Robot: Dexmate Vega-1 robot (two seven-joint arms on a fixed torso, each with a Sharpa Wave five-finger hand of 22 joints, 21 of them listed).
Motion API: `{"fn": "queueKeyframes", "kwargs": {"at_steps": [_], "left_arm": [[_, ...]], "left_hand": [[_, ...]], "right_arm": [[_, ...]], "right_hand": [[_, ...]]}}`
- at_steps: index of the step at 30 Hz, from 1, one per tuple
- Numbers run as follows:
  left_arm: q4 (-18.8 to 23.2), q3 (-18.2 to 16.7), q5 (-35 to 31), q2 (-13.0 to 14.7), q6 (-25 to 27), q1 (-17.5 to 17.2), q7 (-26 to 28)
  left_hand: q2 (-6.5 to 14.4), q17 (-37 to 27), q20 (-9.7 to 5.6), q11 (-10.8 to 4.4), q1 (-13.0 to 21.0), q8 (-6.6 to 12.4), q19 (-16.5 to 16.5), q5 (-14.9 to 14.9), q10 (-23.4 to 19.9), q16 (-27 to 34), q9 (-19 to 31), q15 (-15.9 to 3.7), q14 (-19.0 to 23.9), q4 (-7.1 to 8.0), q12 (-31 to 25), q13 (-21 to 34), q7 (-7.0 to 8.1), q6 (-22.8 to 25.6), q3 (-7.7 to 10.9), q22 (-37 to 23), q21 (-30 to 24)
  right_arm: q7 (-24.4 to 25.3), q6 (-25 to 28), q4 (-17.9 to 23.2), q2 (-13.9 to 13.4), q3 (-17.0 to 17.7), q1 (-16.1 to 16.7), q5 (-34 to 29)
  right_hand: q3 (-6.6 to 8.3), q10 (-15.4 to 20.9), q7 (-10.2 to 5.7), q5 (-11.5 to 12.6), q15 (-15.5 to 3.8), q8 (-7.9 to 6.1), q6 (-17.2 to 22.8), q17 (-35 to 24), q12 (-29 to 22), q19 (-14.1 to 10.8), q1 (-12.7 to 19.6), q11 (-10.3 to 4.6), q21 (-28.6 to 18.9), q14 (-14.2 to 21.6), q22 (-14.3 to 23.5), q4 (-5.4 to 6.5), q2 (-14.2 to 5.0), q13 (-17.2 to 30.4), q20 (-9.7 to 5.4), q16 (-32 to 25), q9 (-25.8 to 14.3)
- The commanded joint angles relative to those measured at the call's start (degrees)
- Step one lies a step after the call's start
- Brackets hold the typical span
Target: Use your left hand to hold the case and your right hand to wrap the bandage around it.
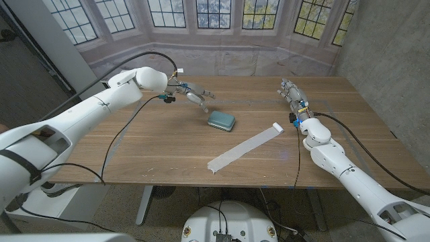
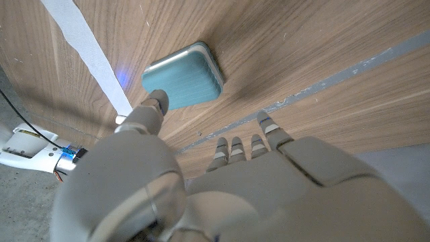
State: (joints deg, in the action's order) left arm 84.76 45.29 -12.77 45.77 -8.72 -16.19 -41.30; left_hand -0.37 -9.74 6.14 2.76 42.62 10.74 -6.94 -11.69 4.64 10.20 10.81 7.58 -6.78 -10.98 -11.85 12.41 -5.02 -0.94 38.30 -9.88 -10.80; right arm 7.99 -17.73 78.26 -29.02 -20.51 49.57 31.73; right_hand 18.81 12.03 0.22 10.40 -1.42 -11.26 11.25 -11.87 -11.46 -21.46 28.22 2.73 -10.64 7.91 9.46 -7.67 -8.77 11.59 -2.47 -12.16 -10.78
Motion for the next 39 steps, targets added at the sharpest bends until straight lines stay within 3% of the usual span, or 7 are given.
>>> {"fn": "queueKeyframes", "kwargs": {"at_steps": [1,24,39], "left_arm": [[4.2,-0.1,-3.8,1.7,0.6,-1.1,-0.7],[8.1,-1.3,-11.2,1.9,0.6,-4.5,5.1],[7.1,0.4,-14.3,0.0,1.0,-3.0,2.5]], "left_hand": [[-0.2,-0.3,0.21,-0.34,1.2,-0.05,0.2,0.2,0.7,0.0,0.1,0.06,-0.3,0.15,-0.2,0.2,-0.14,-0.8,-0.15,-0.1,-0.1],[-1.5,-0.4,0.19,-1.06,5.0,1.02,-0.4,1.1,-1.3,0.5,0.2,-0.69,1.5,0.20,-2.0,1.0,-0.33,0.3,-0.31,-0.2,-0.4],[-2.2,-0.5,0.52,-1.34,7.2,1.15,0.7,1.3,-1.7,0.4,0.2,-0.75,1.6,0.26,-2.7,1.5,-0.04,0.6,-0.39,-0.3,-0.1]], "right_arm": [[1.0,0.3,1.8,-0.5,0.5,1.5,0.0],[-0.2,-1.5,1.2,-0.9,2.3,3.5,2.3],[-0.3,-2.2,0.2,-0.5,2.9,4.0,3.1]], "right_hand": [[0.12,0.3,0.29,0.3,0.21,-0.01,0.3,-0.1,-0.4,-0.3,0.7,0.43,-0.4,0.2,0.3,-0.28,0.03,0.3,-0.39,-0.3,-0.2],[0.00,0.3,0.32,0.3,0.43,0.02,0.2,-0.2,-0.4,-0.3,0.7,0.64,-0.4,0.2,0.3,-0.33,0.01,0.4,-0.22,-0.3,-0.2],[-0.12,0.2,0.32,0.3,0.35,0.05,0.0,-0.2,-0.4,-0.2,0.6,0.59,-0.4,0.0,0.3,-0.35,0.01,0.4,-0.24,-0.3,-0.2]]}}
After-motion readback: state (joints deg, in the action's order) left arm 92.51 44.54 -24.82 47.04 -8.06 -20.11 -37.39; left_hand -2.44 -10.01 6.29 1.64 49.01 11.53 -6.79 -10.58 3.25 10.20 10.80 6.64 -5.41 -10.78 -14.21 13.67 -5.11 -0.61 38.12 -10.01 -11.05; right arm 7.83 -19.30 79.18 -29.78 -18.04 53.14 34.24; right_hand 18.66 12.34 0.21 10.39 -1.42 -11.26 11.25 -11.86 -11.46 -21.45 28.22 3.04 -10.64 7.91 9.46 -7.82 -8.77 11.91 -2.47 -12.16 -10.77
